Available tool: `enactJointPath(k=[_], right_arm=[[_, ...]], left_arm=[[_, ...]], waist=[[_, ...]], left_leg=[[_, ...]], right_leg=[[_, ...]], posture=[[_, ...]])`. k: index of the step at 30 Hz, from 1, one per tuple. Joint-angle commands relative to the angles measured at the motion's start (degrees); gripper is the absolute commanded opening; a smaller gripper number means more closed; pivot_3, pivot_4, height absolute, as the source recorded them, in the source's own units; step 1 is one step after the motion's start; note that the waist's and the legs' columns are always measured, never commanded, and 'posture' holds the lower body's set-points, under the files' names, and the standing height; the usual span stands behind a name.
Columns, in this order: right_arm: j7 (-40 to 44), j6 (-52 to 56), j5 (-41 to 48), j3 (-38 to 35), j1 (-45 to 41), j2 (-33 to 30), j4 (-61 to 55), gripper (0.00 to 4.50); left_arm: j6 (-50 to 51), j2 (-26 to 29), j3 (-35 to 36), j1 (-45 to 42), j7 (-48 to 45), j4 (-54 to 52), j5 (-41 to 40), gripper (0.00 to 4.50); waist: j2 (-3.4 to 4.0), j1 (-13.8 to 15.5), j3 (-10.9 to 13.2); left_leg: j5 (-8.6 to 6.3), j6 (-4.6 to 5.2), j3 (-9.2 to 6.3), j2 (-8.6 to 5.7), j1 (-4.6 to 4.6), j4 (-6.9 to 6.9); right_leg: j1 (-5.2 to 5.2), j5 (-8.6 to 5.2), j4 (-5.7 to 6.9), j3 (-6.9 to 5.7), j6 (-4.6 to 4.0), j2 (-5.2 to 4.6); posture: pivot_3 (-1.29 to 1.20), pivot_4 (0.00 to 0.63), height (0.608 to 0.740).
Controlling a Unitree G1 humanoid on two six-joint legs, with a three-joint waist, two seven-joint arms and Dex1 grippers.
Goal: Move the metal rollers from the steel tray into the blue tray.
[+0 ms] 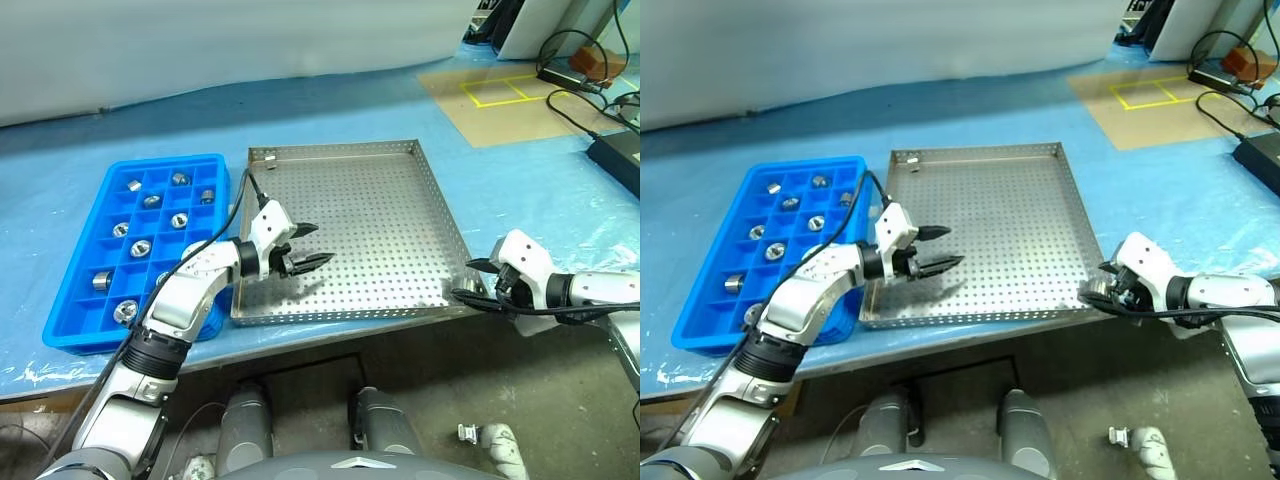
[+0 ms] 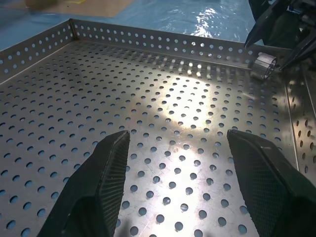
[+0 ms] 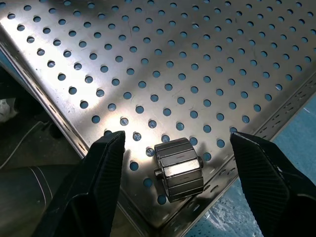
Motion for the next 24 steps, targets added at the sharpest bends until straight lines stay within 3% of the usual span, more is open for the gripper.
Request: enactJointPath(k=[1,12,24], right_arm=[[0.0,-0.7,-0.4,0.4,1.0,0.0,0.1,3.56],[3.7,-1.8,-1.2,3.1,0.2,-2.5,1.2,3.56],[9.3,-10.0,-6.2,9.7,-10.1,-4.1,10.2,3.56]], left_arm=[[-0.8,-0.1,-0.2,0.6,0.0,-1.5,0.3,3.32],[-2.3,-0.6,0.0,1.3,0.3,0.6,1.5,3.32],[-1.1,-2.0,-0.8,2.5,2.1,-1.2,2.3,3.32]], waist=[[0.00,0.0,0.0],[0.05,0.4,0.0],[0.08,0.2,0.0]], left_leg=[[-0.01,0.01,0.00,0.00,-0.01,0.00],[-0.07,0.11,-0.01,0.00,-0.02,-0.04],[-0.25,0.34,0.00,-0.01,0.01,0.02]], right_leg=[[0.00,0.00,-0.02,0.00,0.00,0.00],[0.11,0.00,-0.26,-0.06,0.00,-0.01],[0.32,0.01,-0.55,-0.07,-0.01,-0.08]], posture=[[-0.32,0.150,0.740],[-0.31,0.150,0.740],[-0.30,0.150,0.740]])
